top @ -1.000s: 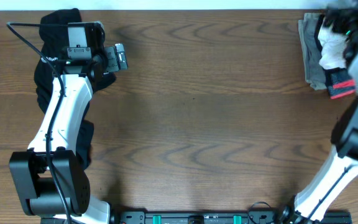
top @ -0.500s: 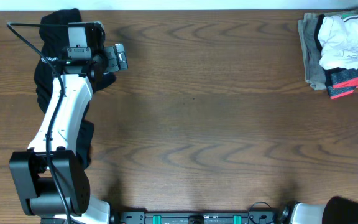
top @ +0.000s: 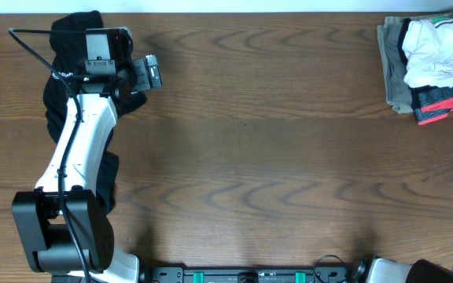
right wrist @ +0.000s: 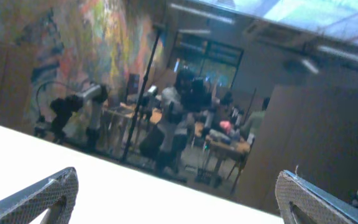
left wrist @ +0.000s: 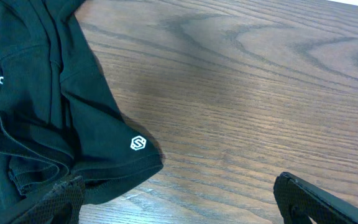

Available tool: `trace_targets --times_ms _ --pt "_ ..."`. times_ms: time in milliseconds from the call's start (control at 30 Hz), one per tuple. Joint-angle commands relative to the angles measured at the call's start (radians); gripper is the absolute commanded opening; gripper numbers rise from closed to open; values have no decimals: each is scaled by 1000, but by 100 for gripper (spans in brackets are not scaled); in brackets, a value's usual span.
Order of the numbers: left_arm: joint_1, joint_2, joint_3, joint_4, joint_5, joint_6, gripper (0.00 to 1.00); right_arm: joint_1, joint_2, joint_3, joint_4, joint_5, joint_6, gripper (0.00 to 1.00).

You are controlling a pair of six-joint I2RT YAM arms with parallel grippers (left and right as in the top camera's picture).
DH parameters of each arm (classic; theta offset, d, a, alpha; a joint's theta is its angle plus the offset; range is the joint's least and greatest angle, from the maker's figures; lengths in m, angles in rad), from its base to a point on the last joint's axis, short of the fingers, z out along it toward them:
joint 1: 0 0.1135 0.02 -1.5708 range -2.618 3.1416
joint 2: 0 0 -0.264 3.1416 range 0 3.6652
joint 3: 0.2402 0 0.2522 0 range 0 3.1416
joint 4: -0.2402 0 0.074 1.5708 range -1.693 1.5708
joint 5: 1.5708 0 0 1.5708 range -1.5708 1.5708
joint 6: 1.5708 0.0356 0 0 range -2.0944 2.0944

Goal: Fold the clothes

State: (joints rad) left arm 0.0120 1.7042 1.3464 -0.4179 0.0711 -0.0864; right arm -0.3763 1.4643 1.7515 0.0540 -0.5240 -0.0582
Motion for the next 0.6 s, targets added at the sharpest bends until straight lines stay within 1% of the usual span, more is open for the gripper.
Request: trace_targets --times_ms 0,100,267,300,400,467,533,567 --pt "4 7 13 1 -5 -5 98 10 -8 -5 -48 -4 13 99" --pt "4 7 13 1 -5 -5 98 13 -34 -5 -219 -4 13 99" --pt "4 7 13 1 -5 -5 98 70 -132 -5 -644 15 13 99" --pt "4 7 13 1 -5 -5 98 85 -153 -5 -697 44 12 99" --pt "4 7 13 1 -5 -5 98 121 -211 -5 -867 209 -72 99" --pt "4 7 13 1 -5 -5 98 132 -246 -5 -970 269 -76 99" --pt "4 7 13 1 -5 -5 98 142 -283 -15 -1025 285 -74 99" --pt "4 7 13 1 -5 -5 98 148 -305 -31 -1025 285 -73 99"
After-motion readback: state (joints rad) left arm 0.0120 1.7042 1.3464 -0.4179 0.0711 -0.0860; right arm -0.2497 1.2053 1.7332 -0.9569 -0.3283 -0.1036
